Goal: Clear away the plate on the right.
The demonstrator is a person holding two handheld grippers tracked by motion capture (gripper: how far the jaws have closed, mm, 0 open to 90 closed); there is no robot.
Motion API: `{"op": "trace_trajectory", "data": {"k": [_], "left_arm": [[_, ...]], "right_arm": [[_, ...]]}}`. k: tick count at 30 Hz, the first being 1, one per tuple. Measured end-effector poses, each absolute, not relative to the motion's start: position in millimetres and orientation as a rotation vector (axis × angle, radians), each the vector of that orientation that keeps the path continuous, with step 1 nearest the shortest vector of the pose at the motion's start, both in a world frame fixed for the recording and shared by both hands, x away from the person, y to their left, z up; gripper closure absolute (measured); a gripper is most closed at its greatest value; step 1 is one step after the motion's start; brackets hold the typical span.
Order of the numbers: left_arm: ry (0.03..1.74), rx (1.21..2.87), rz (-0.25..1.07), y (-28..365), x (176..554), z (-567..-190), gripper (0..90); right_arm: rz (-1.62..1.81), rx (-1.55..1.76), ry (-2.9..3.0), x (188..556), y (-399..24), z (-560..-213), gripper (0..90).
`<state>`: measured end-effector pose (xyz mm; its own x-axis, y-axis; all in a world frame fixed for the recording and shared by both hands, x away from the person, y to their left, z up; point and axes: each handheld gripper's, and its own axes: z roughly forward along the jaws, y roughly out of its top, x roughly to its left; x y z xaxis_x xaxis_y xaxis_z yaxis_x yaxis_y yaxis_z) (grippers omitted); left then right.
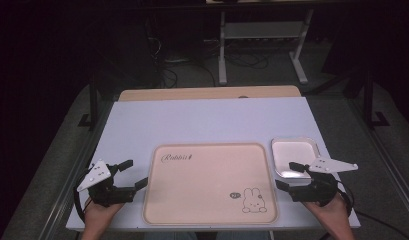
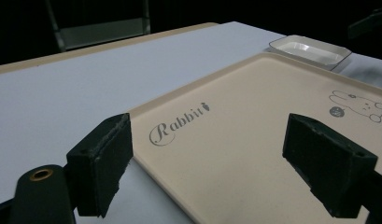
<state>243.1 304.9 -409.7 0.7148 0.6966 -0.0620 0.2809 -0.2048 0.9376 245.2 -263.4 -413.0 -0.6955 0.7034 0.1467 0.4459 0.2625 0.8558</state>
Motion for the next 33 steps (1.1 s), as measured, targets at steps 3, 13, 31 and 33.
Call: {"op": "trace_trajectory", "data": {"k": [3, 13, 31, 33], "left_arm": [[0.773, 1.784, 0.459, 305.1, 242.9, -409.4, 15.8], [0.772, 1.781, 0.459, 305.3, 242.3, -409.2, 15.8], [0.771, 1.780, 0.460, 306.4, 242.3, -409.2, 15.8], [0.774, 1.778, 0.458, 306.6, 242.4, -409.3, 15.8]], "right_arm": [[1.401, 1.075, 2.276, 244.2, -267.9, -411.3, 16.6], [1.393, 1.102, 2.307, 242.1, -278.5, -410.6, 16.6], [1.374, 1.181, 2.352, 244.3, -307.9, -404.6, 21.2], [1.371, 1.195, 2.351, 244.9, -311.8, -403.4, 21.4]]}}
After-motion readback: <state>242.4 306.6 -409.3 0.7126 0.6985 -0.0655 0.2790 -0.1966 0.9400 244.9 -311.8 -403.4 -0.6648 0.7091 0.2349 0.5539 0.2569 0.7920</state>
